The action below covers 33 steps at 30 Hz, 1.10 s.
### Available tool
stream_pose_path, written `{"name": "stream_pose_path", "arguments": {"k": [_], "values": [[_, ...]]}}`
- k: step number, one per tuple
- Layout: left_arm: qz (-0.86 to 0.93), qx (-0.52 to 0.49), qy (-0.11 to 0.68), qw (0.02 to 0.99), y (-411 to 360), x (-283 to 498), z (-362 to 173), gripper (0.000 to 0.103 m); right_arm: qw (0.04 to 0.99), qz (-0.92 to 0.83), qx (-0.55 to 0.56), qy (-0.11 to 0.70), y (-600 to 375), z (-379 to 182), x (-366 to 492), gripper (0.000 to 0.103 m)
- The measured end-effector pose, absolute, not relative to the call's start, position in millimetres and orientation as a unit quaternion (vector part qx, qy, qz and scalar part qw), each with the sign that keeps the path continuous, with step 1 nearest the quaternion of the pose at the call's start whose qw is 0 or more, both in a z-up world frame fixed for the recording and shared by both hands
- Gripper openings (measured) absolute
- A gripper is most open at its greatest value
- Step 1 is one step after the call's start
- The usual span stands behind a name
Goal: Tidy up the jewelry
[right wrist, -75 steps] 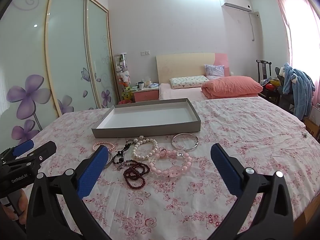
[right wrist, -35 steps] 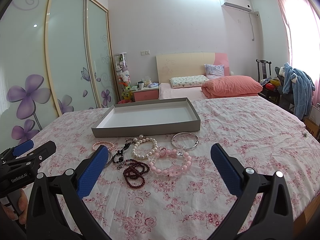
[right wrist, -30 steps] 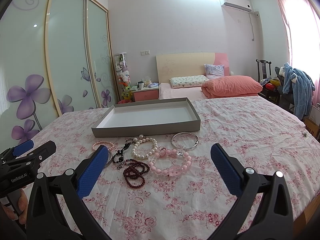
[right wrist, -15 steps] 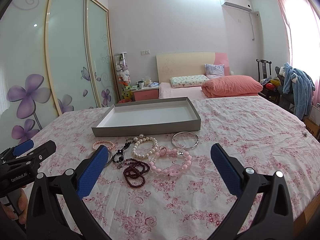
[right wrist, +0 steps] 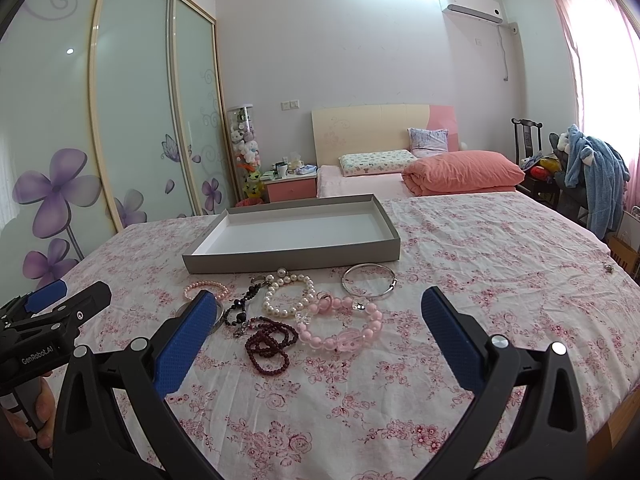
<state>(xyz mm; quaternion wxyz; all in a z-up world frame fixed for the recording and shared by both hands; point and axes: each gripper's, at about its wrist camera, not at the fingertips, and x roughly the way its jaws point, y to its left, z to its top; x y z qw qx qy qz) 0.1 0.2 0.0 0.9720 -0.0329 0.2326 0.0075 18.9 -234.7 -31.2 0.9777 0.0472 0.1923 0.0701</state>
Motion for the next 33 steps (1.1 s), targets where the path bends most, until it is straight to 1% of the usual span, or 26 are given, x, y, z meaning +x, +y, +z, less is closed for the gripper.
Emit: {"name": "stream_pose_path", "arguments": {"k": [22,25,29,30,31,32,33], "values": [[0.007,-0.033,0.234,0.972,0.0,0.4,-0.2,0.099,0.977,0.068,0.047,0.195,-235.7,-34.0,21.8,0.101],[0.01,-0.031,0.242,0.97,-0.6,2.7,-1.5,0.099,0.976,0.064,0.044,0.205,-241.9,-36.8,29.1,0.101],[0.014,-0.025,0.26,0.965,3.7,19.4,-5.3,0.099,0.968,0.056,0.039,0.24,-243.9,-37.2,45.0,0.101],[0.015,-0.023,0.265,0.964,3.5,24.4,-8.4,0.099,0.966,0.053,0.035,0.252,-245.5,-40.8,54.1,0.1],[0.016,-0.021,0.272,0.962,3.6,28.5,-10.0,0.099,0.963,0.051,0.03,0.264,-244.3,-44.6,62.3,0.093],[0.017,-0.019,0.28,0.96,5.8,34.5,-15.4,0.099,0.957,0.049,0.023,0.283,-243.8,-47.4,71.5,0.085],[0.016,-0.018,0.287,0.958,5.3,37.2,-16.3,0.099,0.954,0.048,0.02,0.296,-243.6,-50.3,77.3,0.08]]}}
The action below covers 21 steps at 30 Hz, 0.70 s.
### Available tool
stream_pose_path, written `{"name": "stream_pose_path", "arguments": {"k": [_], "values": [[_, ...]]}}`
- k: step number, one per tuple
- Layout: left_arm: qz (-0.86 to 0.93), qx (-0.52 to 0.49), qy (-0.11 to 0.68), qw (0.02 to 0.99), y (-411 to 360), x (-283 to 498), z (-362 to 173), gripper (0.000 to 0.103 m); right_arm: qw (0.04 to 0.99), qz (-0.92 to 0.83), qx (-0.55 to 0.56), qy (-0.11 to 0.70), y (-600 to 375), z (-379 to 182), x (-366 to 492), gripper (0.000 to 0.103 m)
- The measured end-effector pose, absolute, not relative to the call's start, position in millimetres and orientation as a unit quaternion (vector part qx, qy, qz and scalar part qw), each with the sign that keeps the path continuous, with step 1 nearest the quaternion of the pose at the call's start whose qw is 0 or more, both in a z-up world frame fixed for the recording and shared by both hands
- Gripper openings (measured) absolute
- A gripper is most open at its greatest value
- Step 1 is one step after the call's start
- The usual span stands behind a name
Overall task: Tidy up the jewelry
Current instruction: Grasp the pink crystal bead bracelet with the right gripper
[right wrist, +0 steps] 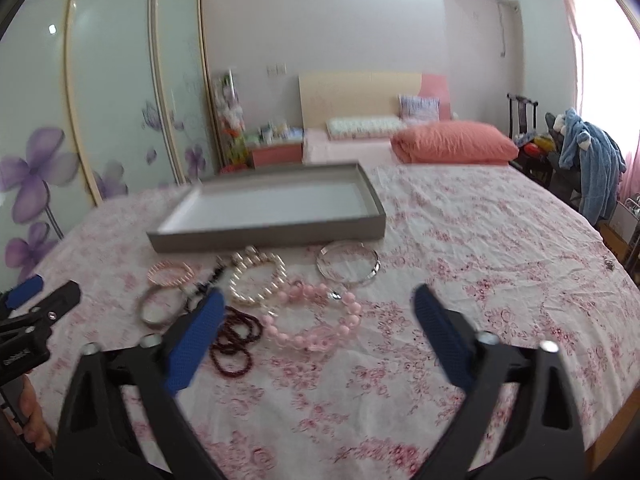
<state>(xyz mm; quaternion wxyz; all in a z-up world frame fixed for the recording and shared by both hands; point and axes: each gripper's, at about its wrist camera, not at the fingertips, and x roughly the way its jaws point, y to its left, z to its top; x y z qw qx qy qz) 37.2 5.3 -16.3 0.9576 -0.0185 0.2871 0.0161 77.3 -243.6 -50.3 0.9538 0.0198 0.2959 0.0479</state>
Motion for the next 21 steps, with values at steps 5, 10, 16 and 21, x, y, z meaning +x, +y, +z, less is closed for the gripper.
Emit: {"name": "stream_pose_path", "arguments": {"k": [5,10,16,21], "values": [[0.007,-0.011,0.329,0.944,5.2,57.6,-30.1,0.099,0.928,0.031,0.017,0.37,-247.0,-72.7,114.4,0.05],[-0.001,-0.01,0.371,0.928,3.5,77.2,-43.3,0.099,0.911,0.013,0.011,0.412,-248.6,-86.2,135.0,0.046],[-0.009,-0.004,0.416,0.909,-4.6,100.0,-57.1,0.099,0.902,0.02,-0.004,0.432,-240.6,-95.9,136.6,0.038],[-0.003,0.025,0.44,0.897,-17.6,114.6,-68.9,0.099,0.902,0.015,0.005,0.432,-246.6,-97.6,134.5,0.014]]}}
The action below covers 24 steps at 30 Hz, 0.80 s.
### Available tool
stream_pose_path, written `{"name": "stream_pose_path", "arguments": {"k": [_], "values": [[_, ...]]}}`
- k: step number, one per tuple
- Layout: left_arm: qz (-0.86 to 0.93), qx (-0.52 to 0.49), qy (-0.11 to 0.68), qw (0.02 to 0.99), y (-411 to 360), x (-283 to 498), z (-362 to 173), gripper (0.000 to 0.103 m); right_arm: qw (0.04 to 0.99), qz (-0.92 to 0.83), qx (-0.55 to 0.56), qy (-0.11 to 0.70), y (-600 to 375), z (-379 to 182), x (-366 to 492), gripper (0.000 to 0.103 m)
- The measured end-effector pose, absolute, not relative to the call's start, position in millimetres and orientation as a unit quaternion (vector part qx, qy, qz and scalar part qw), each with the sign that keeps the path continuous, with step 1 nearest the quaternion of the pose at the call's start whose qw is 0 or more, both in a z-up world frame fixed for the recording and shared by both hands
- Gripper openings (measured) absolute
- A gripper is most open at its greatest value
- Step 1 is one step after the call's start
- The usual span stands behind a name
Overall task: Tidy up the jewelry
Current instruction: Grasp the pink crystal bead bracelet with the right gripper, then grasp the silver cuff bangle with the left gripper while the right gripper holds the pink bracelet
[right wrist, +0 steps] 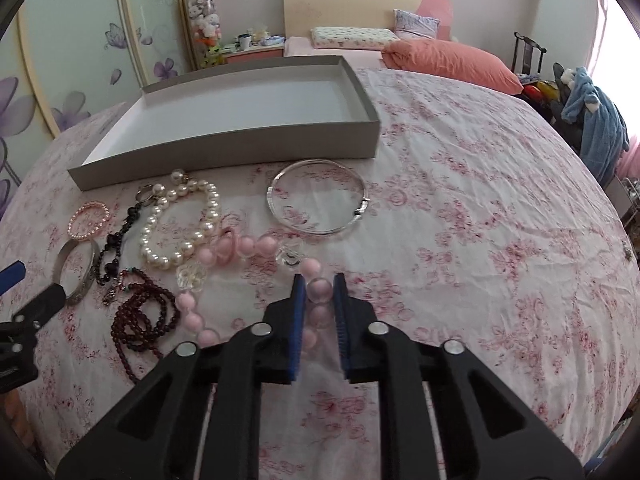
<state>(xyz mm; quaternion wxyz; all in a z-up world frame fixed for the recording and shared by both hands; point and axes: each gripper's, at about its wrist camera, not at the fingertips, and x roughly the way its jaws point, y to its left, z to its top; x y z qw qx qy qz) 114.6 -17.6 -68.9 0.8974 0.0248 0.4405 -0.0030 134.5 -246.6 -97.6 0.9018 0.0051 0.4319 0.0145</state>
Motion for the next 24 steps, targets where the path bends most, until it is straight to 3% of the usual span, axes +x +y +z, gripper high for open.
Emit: {"name": "stream_pose_path", "arguments": {"k": [3,7,11,20,22,24], "values": [[0.002,0.026,0.448,0.894,-19.0,121.8,-72.2,0.099,0.903,0.007,0.012,0.429,-251.3,-98.6,131.4,0.014],[-0.008,0.007,0.465,0.885,-18.7,129.7,-78.9,0.085,0.905,0.005,0.009,0.426,-251.4,-98.6,133.8,0.014],[-0.004,0.009,0.458,0.889,-22.9,131.8,-77.7,0.078,0.905,0.005,0.012,0.425,-252.8,-97.9,135.5,0.015],[0.003,0.005,0.456,0.89,-21.5,138.8,-77.4,0.08,0.904,0.008,0.021,0.427,-258.6,-96.3,133.2,0.015],[0.002,0.004,0.451,0.892,-21.4,138.1,-76.8,0.068,0.904,0.01,0.022,0.427,-259.5,-96.2,133.0,0.015],[0.001,0.0,0.45,0.893,-19.7,137.7,-76.4,0.066,0.904,0.013,0.023,0.426,-260.0,-96.4,132.3,0.015]]}}
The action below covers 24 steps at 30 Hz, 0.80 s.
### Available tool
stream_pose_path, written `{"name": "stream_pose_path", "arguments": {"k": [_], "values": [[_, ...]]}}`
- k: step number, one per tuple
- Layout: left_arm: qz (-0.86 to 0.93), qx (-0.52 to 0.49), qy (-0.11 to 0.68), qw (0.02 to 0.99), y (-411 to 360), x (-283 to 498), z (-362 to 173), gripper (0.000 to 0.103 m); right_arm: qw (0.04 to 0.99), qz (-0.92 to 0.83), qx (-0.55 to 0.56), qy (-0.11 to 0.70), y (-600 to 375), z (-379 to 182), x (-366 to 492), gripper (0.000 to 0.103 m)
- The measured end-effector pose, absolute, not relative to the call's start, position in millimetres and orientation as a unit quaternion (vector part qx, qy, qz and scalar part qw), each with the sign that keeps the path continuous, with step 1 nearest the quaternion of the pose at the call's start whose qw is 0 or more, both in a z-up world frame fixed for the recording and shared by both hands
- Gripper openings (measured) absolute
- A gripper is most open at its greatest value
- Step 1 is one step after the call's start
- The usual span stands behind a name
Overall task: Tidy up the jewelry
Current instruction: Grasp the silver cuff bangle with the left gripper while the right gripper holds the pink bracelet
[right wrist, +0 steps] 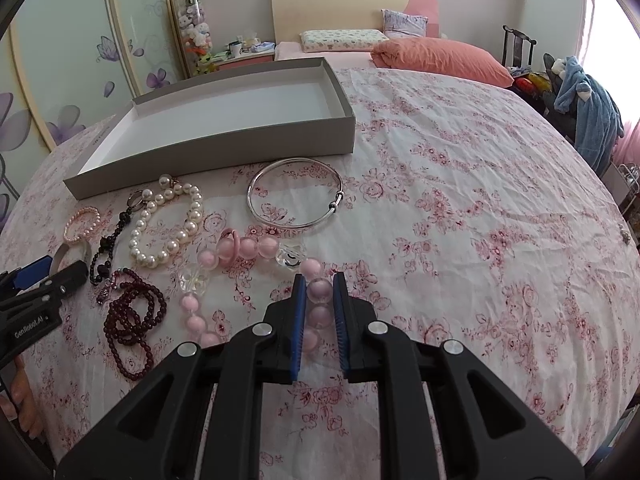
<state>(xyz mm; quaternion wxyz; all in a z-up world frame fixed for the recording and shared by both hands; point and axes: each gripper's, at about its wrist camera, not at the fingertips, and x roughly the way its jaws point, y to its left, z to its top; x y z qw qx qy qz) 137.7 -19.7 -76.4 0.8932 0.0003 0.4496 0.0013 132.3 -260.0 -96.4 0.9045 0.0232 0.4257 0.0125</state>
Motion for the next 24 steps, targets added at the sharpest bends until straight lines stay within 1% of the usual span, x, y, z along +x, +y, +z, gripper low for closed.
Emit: {"name": "stream_pose_path", "arguments": {"k": [5,15,20,24], "values": [[-0.003,0.001,0.446,0.895,-6.2,124.4,-75.9,0.066,0.906,0.025,0.035,0.422,-263.2,-95.2,128.9,0.014],[-0.005,-0.017,0.442,0.897,9.1,115.3,-75.2,0.066,0.925,0.057,0.058,0.372,-260.9,-75.0,115.0,0.014],[-0.011,-0.04,0.416,0.908,15.5,103.7,-66.8,0.066,0.934,0.081,0.062,0.342,-254.7,-60.0,108.6,0.014],[-0.01,-0.037,0.384,0.923,13.7,92.7,-53.7,0.066,0.939,0.099,0.063,0.323,-248.9,-49.8,103.0,0.014]]}}
